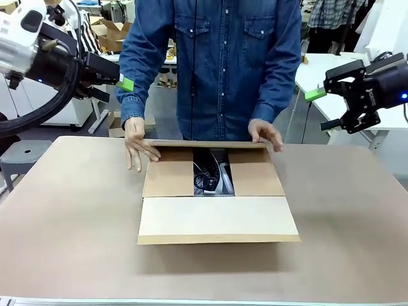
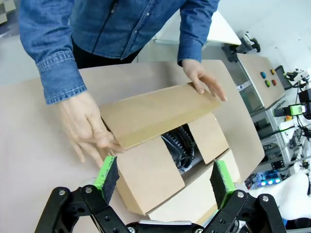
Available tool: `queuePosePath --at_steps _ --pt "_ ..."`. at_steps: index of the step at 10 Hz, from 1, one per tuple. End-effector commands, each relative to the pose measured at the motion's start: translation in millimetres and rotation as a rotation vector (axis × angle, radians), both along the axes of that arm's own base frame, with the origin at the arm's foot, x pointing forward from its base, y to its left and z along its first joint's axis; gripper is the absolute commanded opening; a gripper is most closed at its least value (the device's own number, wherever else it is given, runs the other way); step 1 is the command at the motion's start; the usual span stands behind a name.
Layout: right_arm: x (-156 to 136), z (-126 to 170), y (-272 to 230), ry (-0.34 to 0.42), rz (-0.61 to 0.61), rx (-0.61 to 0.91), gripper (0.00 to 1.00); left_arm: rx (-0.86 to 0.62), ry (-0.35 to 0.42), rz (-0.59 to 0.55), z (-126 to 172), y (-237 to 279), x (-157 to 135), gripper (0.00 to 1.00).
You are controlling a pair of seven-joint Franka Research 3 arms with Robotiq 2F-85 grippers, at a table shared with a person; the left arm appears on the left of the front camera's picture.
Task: Pack the gift set into the box.
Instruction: Press and hold the closed box until the human finishes sealing it.
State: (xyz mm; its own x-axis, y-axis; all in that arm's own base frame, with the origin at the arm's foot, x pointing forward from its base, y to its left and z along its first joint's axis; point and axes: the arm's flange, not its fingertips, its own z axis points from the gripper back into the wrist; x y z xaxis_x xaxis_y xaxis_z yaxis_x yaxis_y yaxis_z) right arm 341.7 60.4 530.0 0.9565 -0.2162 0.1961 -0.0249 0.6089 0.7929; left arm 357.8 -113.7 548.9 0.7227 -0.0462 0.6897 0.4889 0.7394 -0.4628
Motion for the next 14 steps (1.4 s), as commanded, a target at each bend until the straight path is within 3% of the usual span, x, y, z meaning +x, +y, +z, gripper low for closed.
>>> queuePosePath --at_steps 1,14 --pt "1.0 6.6 1.4 0.015 -0.012 0.005 1.00 -0.012 0.006 0.003 1.2 -1.0 -0.5 1.00" --pt "1.0 6.6 1.4 0.015 -0.012 0.005 1.00 -0.012 0.006 0.003 1.2 -1.0 -0.5 1.00"
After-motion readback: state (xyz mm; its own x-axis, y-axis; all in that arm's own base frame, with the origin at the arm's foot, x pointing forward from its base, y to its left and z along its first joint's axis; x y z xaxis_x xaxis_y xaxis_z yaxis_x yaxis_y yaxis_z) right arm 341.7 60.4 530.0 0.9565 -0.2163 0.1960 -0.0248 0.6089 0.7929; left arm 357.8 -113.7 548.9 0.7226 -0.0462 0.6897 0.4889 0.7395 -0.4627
